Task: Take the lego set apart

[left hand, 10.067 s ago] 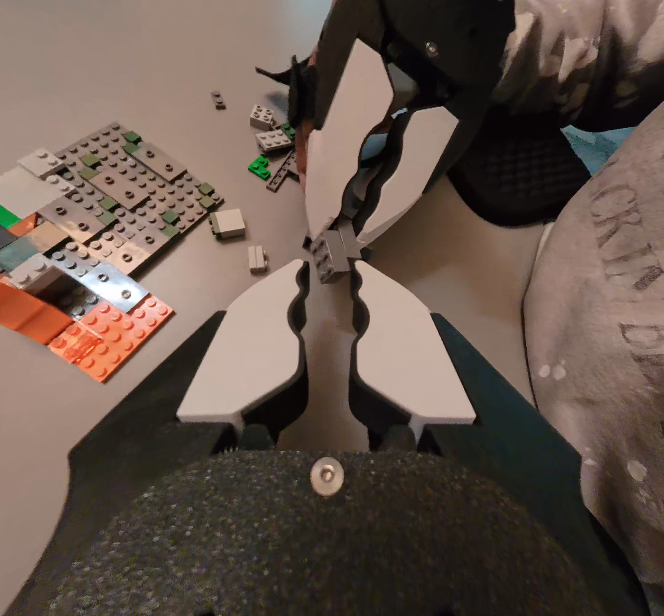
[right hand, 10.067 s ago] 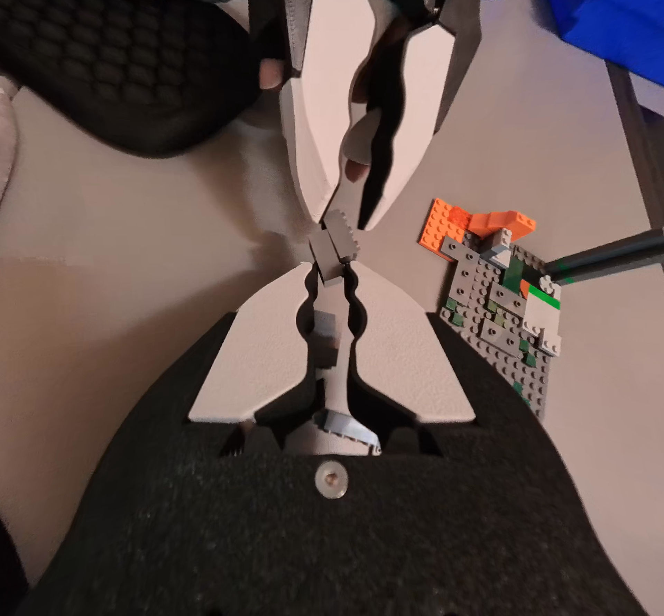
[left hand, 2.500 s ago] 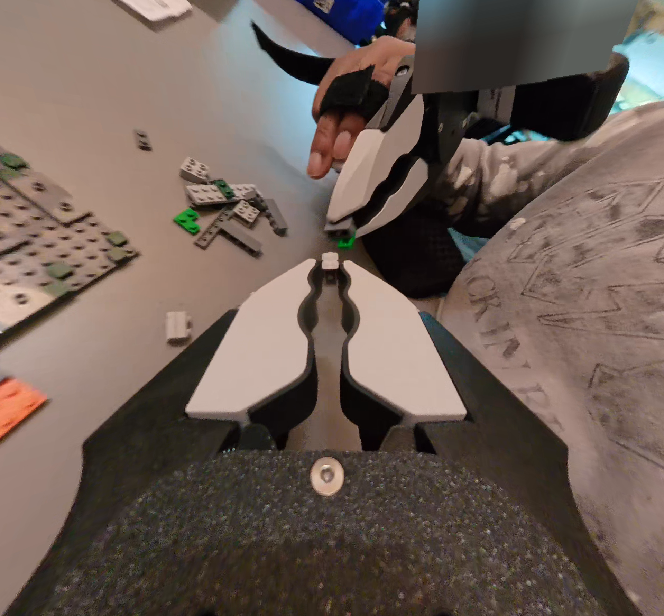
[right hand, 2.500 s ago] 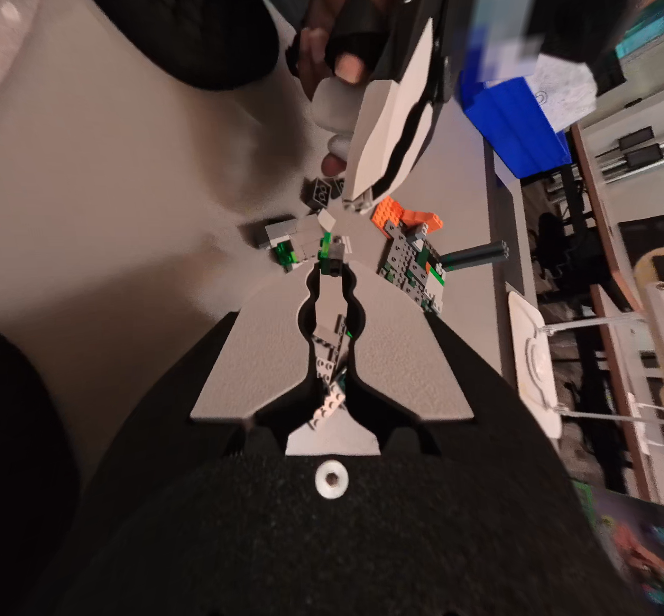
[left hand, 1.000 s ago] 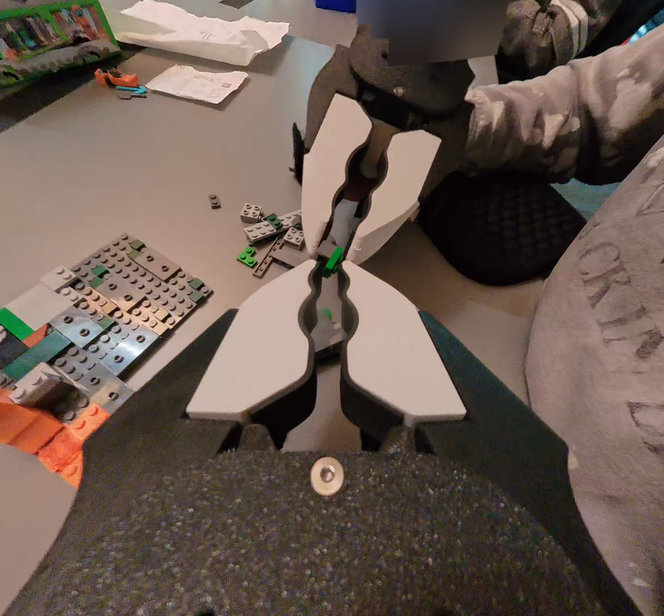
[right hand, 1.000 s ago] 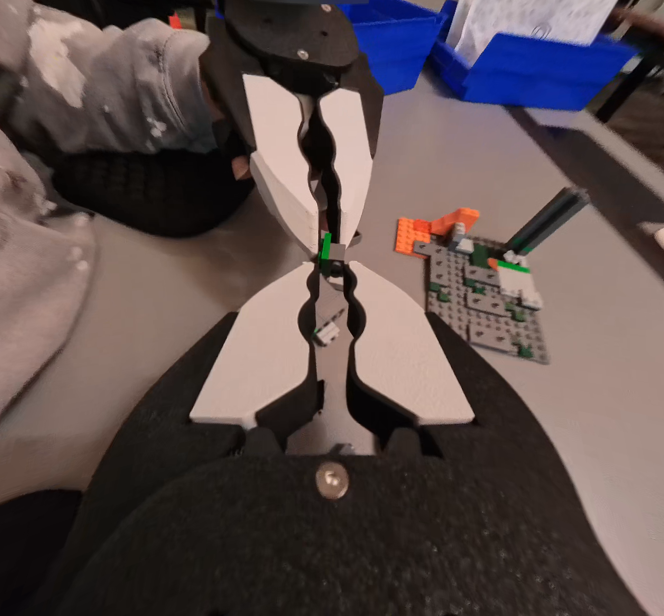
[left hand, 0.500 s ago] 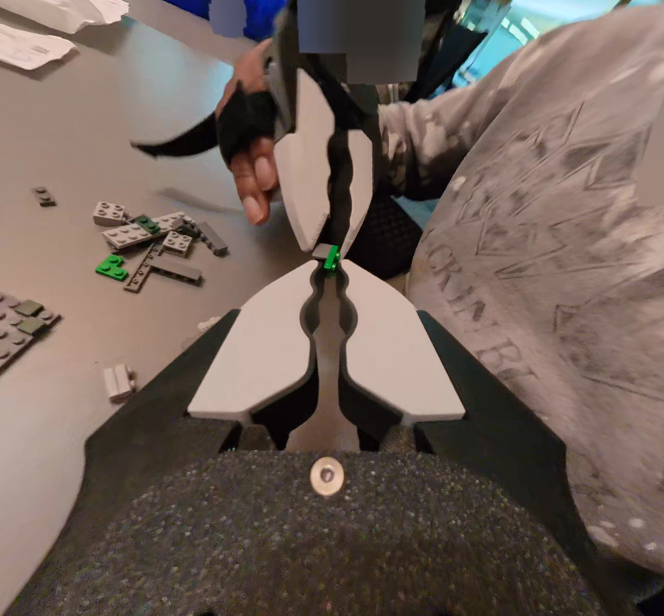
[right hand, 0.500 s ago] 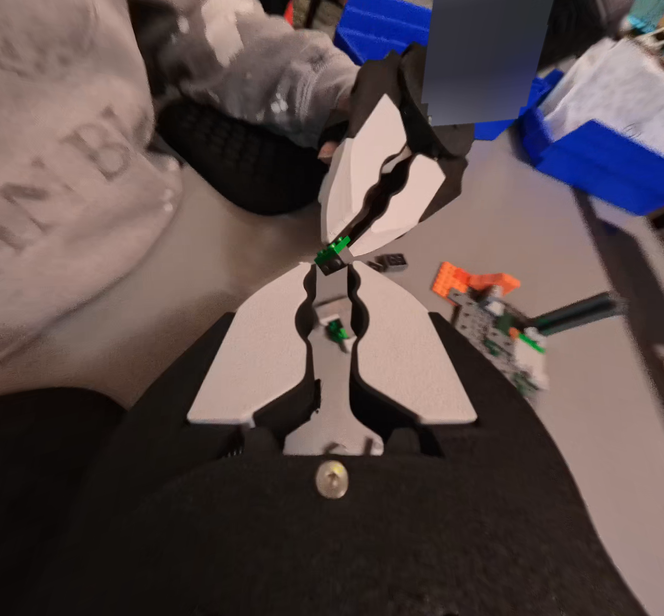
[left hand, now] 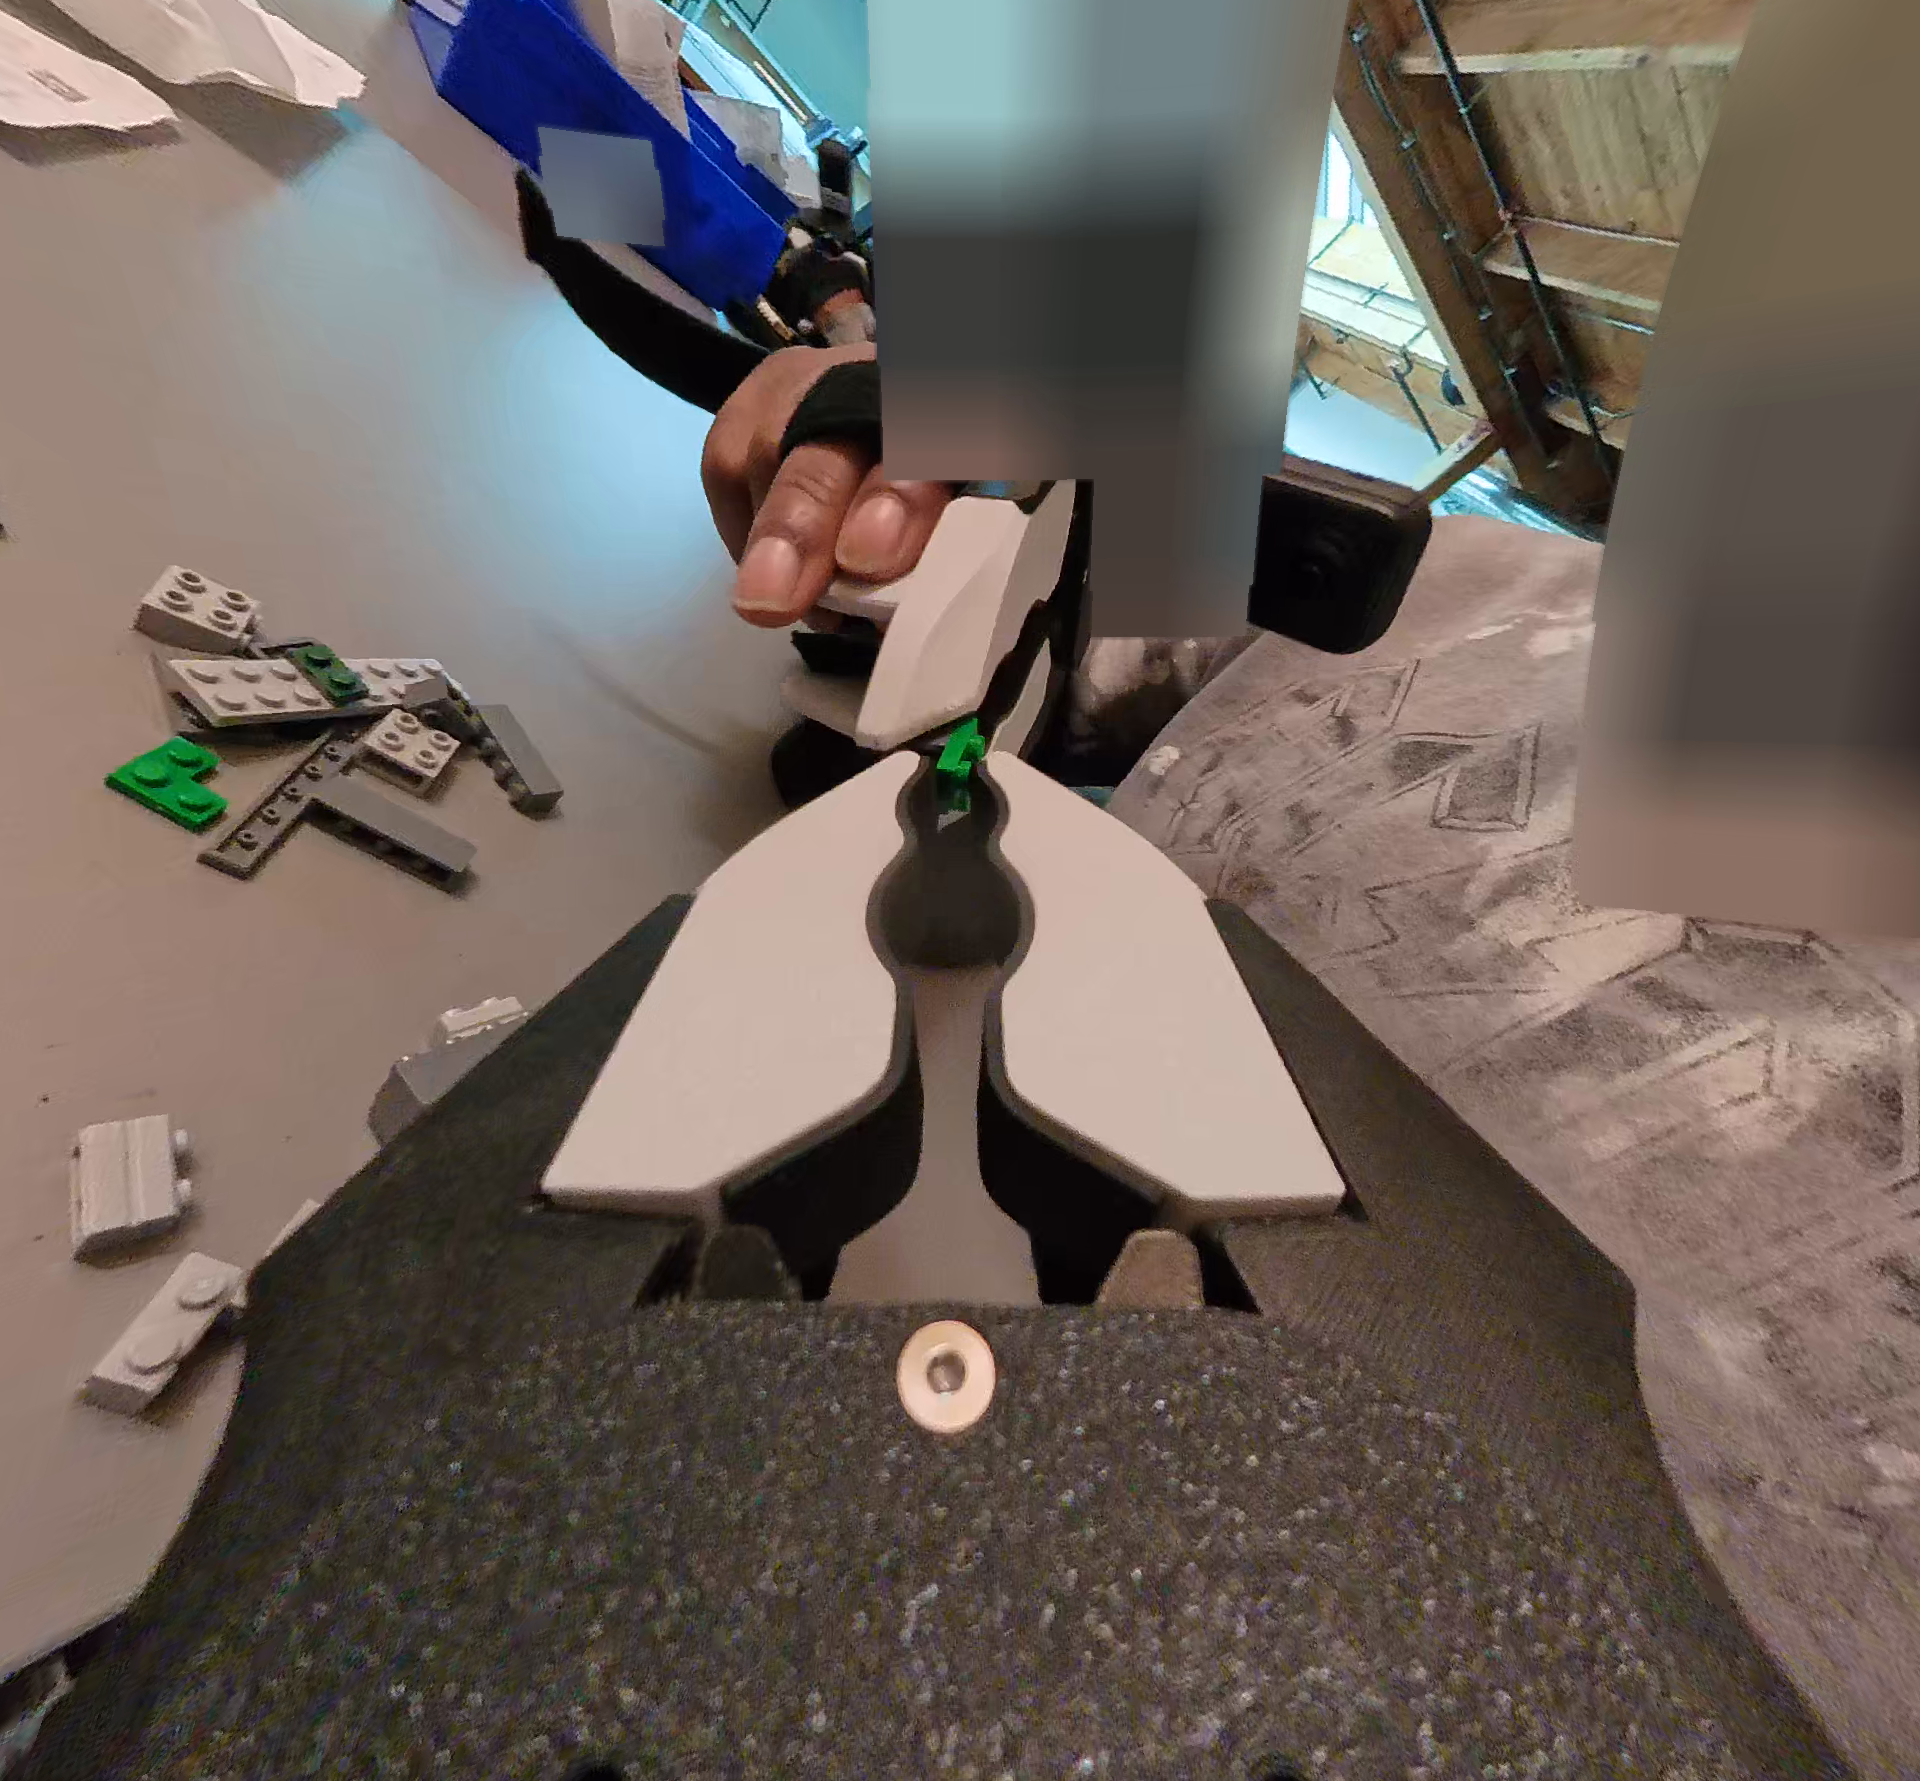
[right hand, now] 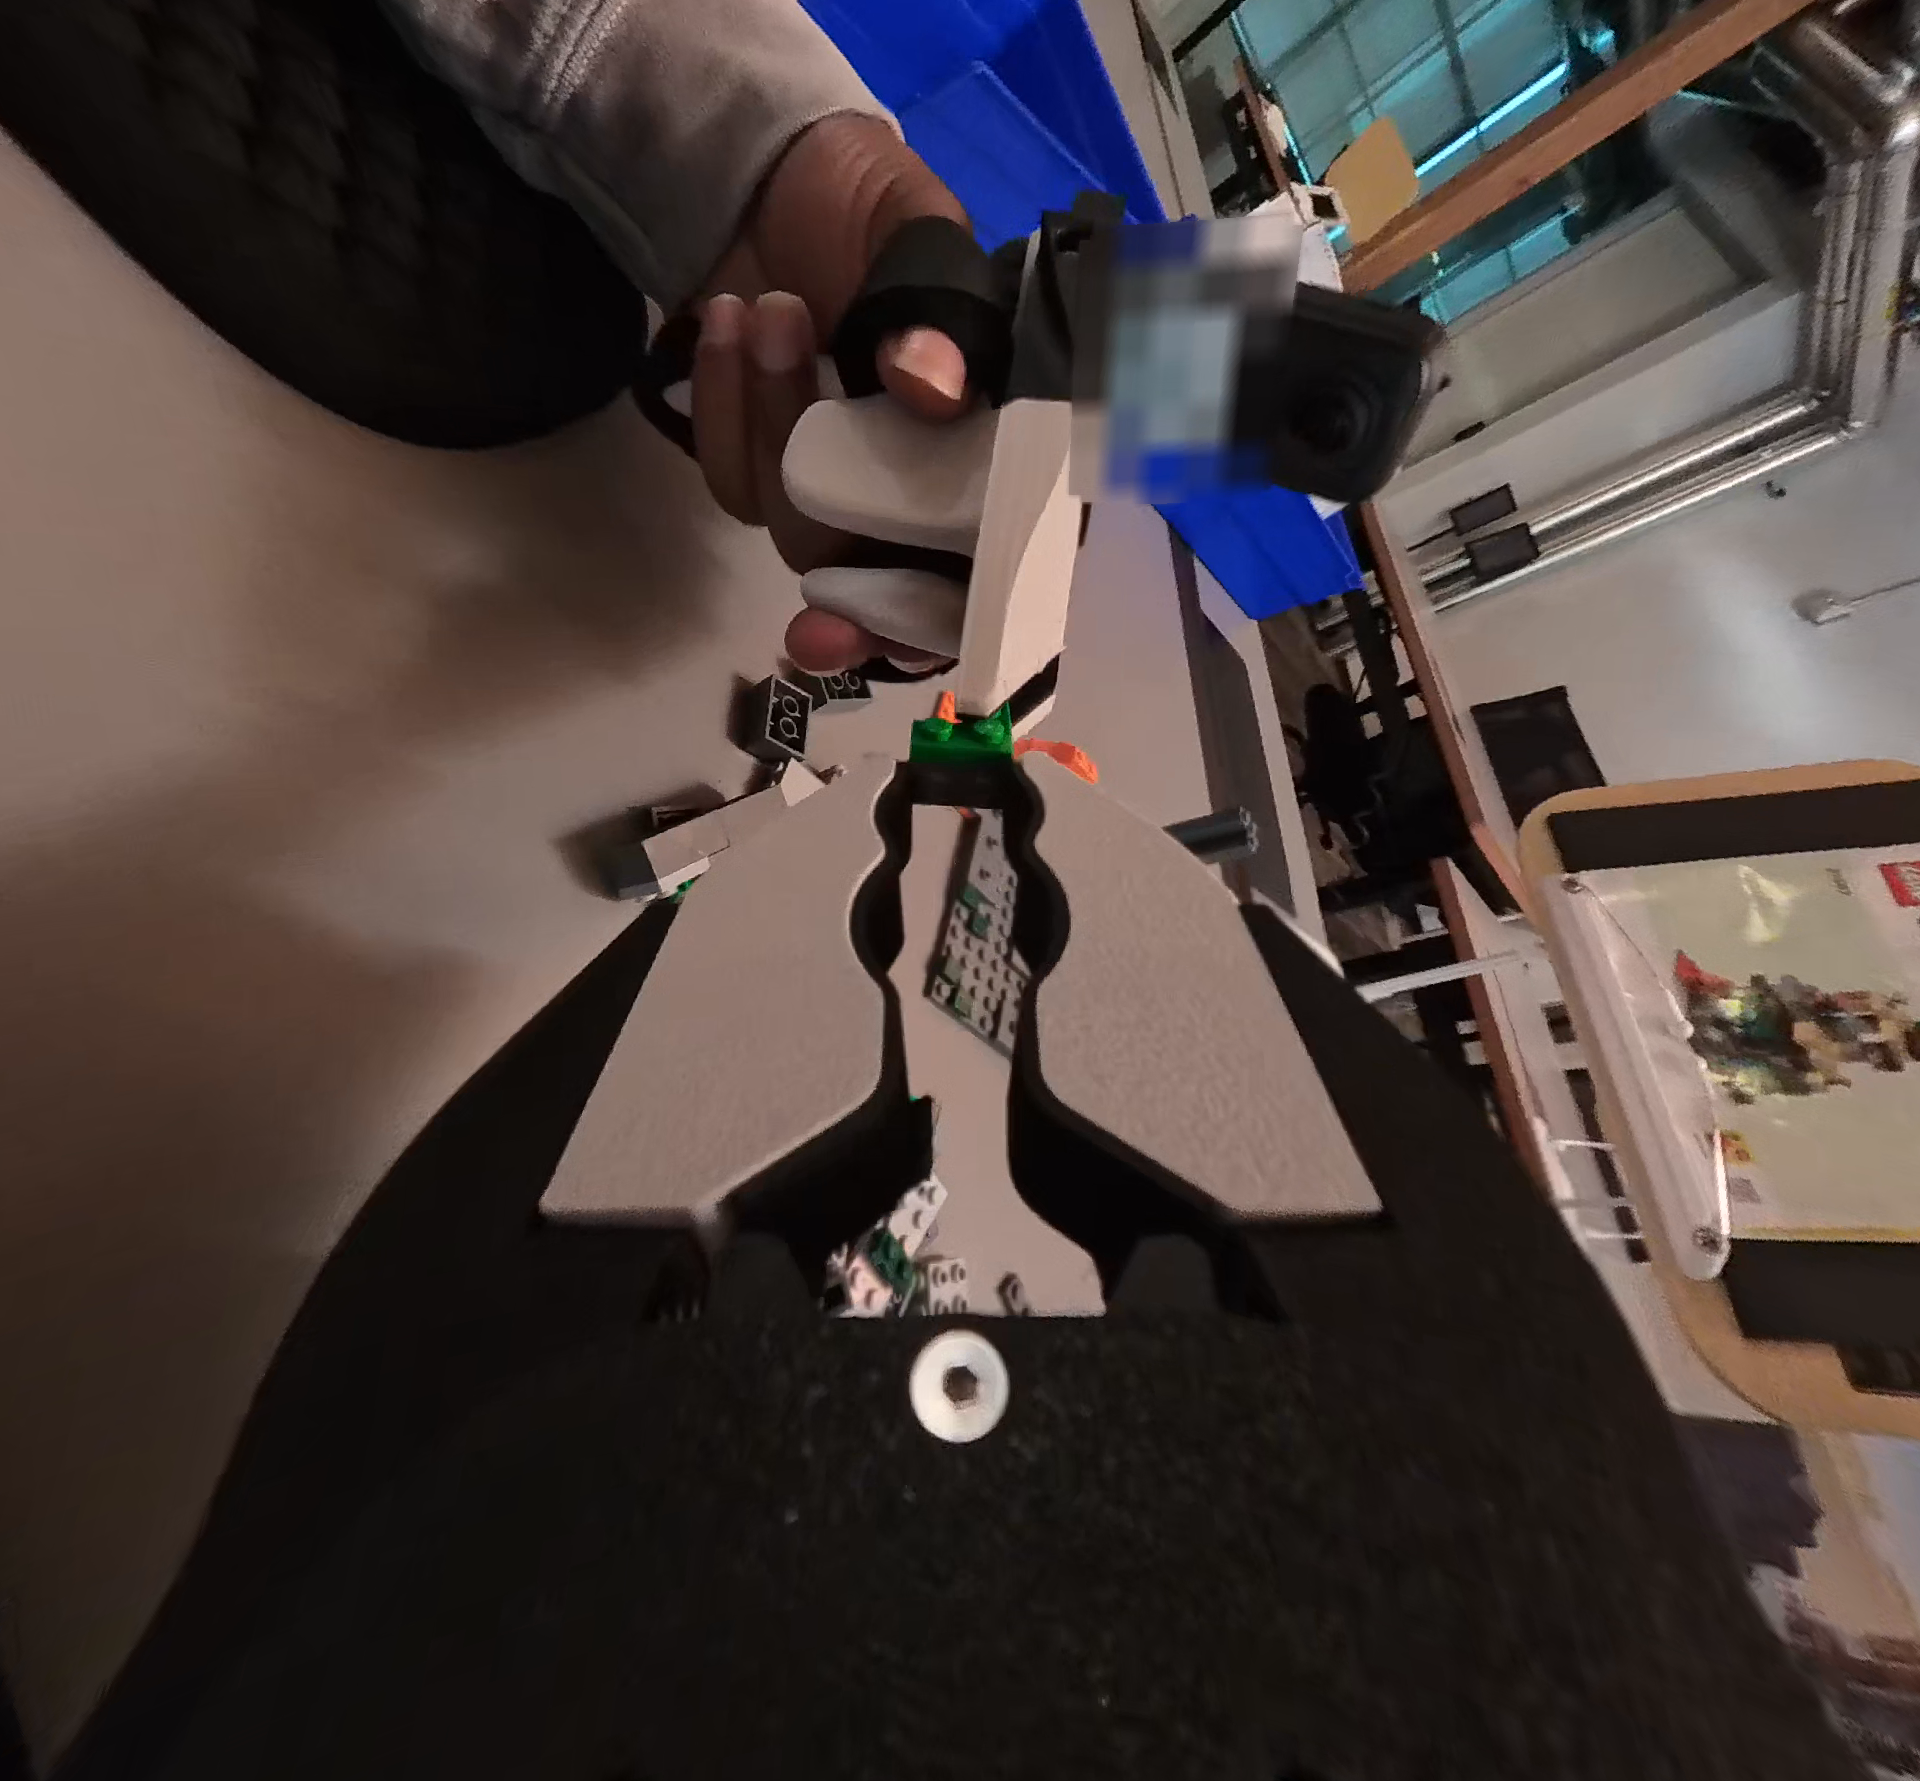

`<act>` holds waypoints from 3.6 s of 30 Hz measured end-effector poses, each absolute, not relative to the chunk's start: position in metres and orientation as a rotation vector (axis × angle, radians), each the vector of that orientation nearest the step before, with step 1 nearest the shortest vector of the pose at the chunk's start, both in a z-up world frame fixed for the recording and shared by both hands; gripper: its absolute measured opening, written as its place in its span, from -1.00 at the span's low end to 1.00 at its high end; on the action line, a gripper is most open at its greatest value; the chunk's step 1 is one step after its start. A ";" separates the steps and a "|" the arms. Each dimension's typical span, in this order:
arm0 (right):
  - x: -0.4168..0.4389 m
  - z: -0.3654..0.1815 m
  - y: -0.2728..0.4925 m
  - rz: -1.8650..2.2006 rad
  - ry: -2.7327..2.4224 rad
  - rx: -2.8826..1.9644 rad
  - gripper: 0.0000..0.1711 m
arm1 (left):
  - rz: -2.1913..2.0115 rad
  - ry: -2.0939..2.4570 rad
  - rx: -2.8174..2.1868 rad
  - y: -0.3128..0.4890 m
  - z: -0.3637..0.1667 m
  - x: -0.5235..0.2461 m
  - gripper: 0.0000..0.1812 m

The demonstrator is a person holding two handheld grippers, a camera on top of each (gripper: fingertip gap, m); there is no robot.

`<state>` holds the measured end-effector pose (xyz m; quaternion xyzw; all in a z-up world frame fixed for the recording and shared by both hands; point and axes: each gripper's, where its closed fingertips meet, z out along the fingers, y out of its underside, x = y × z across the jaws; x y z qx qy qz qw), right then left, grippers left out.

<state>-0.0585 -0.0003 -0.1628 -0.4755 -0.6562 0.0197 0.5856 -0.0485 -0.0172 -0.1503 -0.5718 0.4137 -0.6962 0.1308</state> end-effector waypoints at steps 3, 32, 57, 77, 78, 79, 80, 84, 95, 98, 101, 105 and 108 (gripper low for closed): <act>-0.057 -0.168 0.002 0.089 -1.532 -1.148 -0.81 | -1.925 1.230 -1.693 -0.015 -0.155 -0.048 -0.94; -0.034 -0.225 0.008 0.237 -1.635 -1.421 -0.81 | -2.184 1.256 -1.391 -0.040 -0.115 -0.062 -0.95; -0.034 -0.213 0.026 0.509 -1.366 -1.572 -0.80 | -1.016 1.379 -1.860 0.046 -0.213 -0.081 -0.73; -0.068 -0.229 0.017 0.655 -1.564 -1.801 -0.23 | -0.992 1.321 -1.814 0.058 -0.209 -0.085 -0.85; -0.066 -0.231 0.012 0.633 -1.558 -1.836 -0.22 | -0.954 1.346 -1.817 0.057 -0.213 -0.085 -0.85; -0.064 -0.234 0.007 0.594 -1.546 -1.881 -0.23 | -0.918 1.361 -1.821 0.058 -0.217 -0.085 -0.85; -0.062 -0.238 0.003 0.538 -1.529 -1.929 -0.24 | -0.896 1.377 -1.825 0.057 -0.220 -0.084 -0.85; -0.054 -0.256 -0.004 0.369 -1.431 -2.091 -0.41 | -0.874 1.419 -1.825 0.053 -0.224 -0.082 -0.85; -0.068 -0.263 0.006 0.416 -1.376 -2.124 -0.26 | -0.862 1.480 -1.820 0.041 -0.230 -0.078 -0.84; -0.068 -0.260 0.011 0.373 -1.413 -2.051 -0.51 | -0.893 1.473 -1.814 0.039 -0.228 -0.077 -0.84; -0.066 -0.243 0.013 0.348 -1.447 -1.891 -0.57 | -1.020 1.382 -1.835 0.039 -0.220 -0.074 -0.80; -0.053 -0.218 0.023 0.122 -1.477 -1.590 -0.57 | -1.280 1.228 -1.844 0.038 -0.201 -0.070 -0.74; -0.048 -0.205 0.024 -0.077 -1.497 -1.373 -0.57 | -1.446 1.139 -1.846 0.036 -0.190 -0.065 -0.69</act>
